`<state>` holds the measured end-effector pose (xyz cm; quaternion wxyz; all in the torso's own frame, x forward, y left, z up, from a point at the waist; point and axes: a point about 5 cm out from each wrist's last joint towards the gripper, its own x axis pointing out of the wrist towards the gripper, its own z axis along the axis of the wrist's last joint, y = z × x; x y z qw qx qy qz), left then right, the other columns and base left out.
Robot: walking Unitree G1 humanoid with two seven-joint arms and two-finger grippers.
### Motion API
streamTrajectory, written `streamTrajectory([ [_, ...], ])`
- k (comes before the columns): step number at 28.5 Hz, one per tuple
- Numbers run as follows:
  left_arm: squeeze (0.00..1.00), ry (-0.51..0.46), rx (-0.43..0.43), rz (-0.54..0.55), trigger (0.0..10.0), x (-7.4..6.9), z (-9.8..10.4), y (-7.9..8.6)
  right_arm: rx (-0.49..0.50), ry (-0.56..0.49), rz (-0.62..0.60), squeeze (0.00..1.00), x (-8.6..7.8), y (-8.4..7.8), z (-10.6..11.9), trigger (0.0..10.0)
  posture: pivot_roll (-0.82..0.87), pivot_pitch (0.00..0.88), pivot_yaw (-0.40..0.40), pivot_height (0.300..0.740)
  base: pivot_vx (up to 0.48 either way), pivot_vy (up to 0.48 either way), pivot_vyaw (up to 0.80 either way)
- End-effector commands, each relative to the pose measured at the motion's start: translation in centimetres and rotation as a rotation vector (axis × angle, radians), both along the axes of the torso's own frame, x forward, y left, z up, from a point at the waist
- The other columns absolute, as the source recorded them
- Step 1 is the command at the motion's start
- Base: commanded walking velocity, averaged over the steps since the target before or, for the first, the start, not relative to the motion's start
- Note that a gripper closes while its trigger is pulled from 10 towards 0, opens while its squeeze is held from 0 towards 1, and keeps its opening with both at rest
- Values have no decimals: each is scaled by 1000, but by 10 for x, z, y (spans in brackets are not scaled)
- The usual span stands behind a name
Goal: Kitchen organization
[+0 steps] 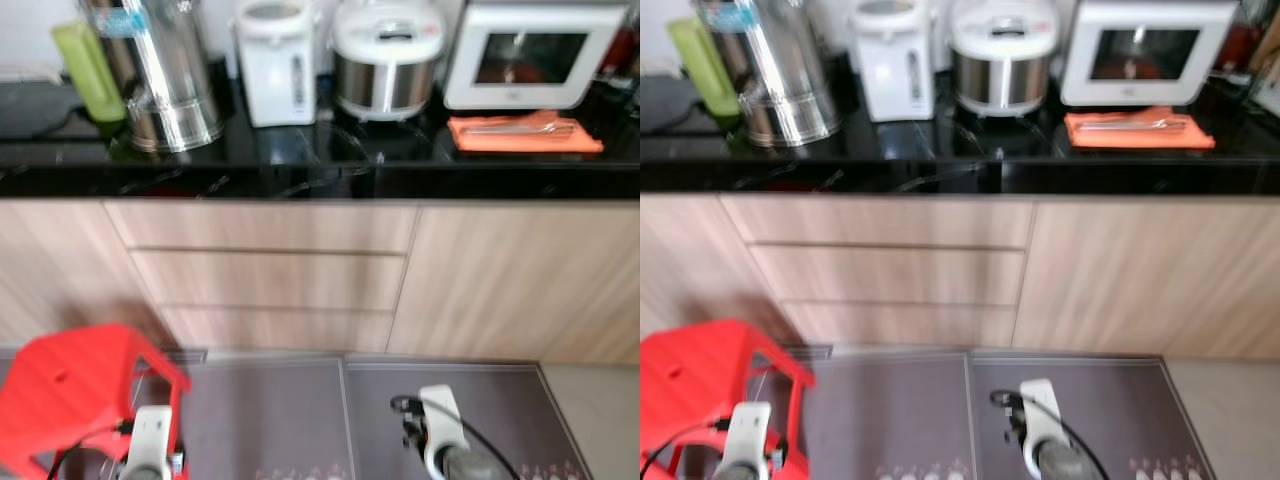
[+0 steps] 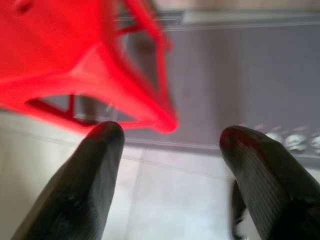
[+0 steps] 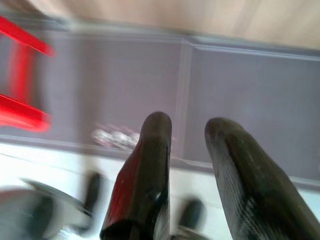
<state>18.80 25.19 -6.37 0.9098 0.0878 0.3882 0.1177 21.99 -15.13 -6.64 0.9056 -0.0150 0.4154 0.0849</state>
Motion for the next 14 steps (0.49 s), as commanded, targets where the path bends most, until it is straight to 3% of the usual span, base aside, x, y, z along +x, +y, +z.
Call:
streamTrajectory([
  [1,0,-19,-6,-14,10000,7,2,-5,-17,5,-29,0,0,-10,0,10000,48,0,32,740,0,480,0],
  [14,0,32,-15,46,10000,-4,-4,-4,-64,8,-32,0,1,-19,1,10000,43,0,4,740,0,0,0],
])
